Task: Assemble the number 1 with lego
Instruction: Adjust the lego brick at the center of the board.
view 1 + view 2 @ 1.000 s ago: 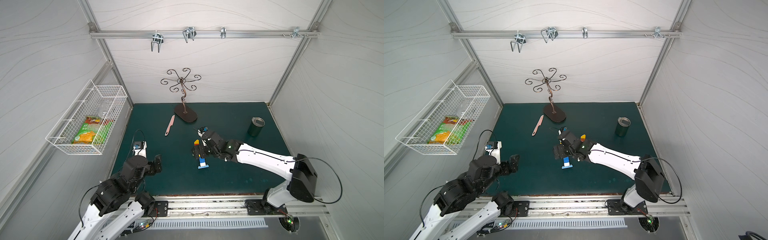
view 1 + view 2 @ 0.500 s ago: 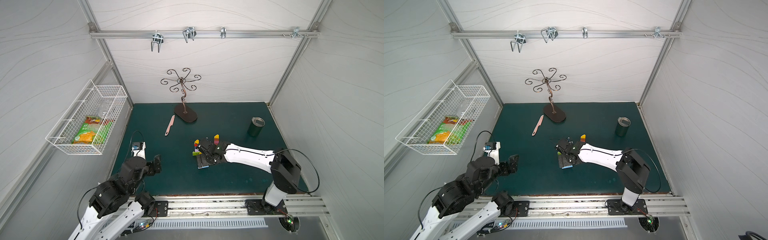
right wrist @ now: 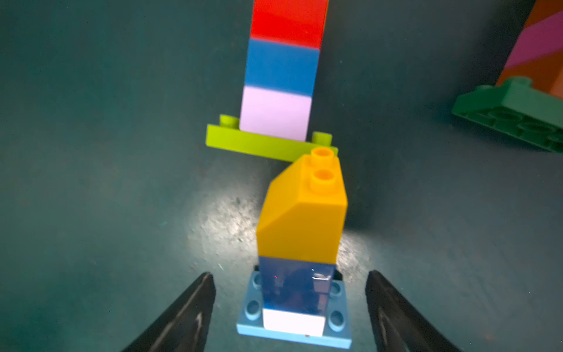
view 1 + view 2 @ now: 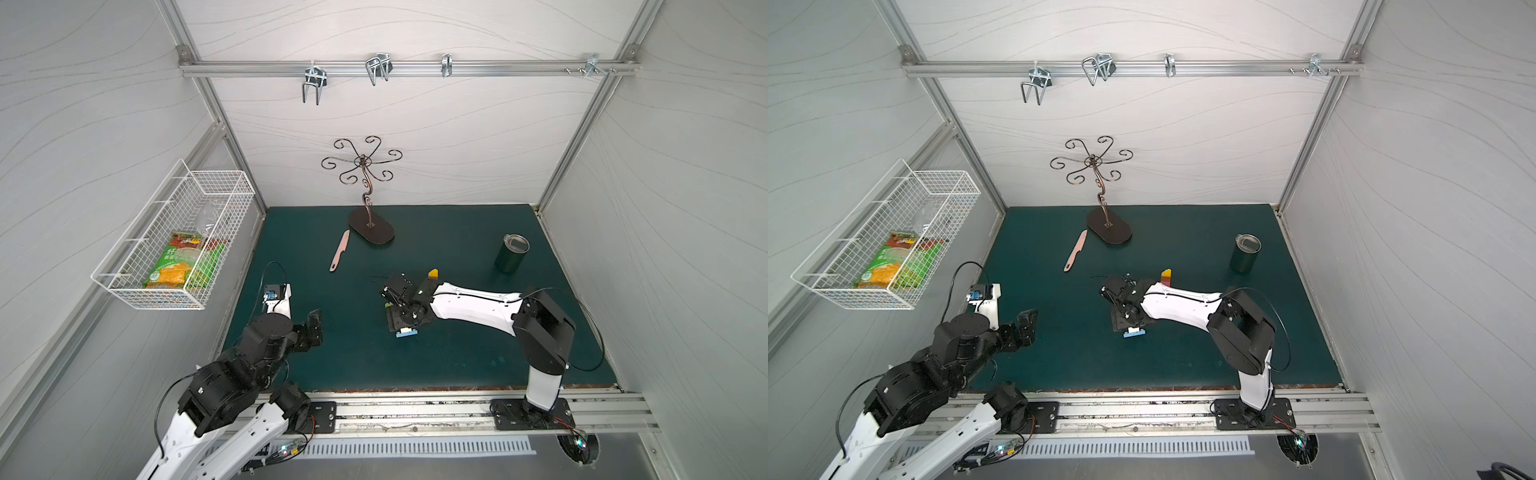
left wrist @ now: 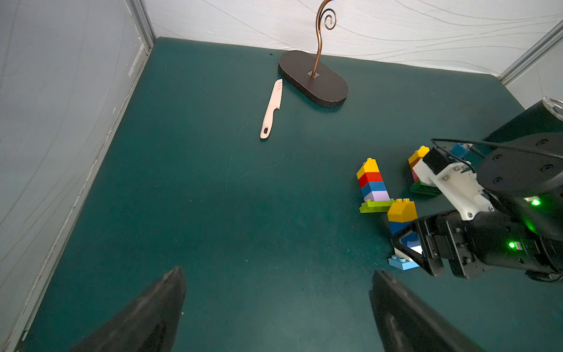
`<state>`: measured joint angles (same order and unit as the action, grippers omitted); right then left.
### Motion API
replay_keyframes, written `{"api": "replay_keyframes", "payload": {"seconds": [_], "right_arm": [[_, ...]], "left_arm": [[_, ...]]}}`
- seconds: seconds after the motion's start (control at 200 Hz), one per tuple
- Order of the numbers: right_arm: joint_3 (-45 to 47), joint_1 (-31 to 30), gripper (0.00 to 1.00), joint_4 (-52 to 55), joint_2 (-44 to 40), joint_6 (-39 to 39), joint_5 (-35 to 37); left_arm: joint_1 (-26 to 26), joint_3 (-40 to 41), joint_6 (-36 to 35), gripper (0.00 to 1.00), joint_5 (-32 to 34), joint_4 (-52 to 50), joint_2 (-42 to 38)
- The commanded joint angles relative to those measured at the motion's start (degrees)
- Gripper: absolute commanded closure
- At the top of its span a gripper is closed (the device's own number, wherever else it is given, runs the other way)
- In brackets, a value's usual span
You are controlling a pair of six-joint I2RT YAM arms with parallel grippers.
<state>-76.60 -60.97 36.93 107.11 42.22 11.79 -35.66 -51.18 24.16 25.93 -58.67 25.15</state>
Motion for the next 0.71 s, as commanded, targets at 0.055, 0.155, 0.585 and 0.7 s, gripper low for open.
{"api": "replay_keyframes", "payload": {"seconds": [0.055, 0.155, 0.585, 0.7], "right_arm": [[-1.23, 0.68, 0.28, 1.11, 2.5, 0.37, -0.49], [-1.58, 0.76, 0.32, 1.2, 3.51, 0.05, -0.59], [-2.15, 0.94, 0.58, 2.82, 3.73, 0.52, 0.07], [-1.6, 1.14, 0.62, 3.91, 2.39, 1.23, 0.16]], "left_arm": [[0.15, -0.41, -0.26, 0.0, -0.01, 2.1, -0.69], [0.15, -0.41, -0.25, 0.0, -0.01, 2.09, -0.62], [0.15, -0.42, -0.21, 0.0, 0.0, 2.1, -0.56], [0.15, -0.42, -0.26, 0.0, -0.05, 2.07, -0.45]]}}
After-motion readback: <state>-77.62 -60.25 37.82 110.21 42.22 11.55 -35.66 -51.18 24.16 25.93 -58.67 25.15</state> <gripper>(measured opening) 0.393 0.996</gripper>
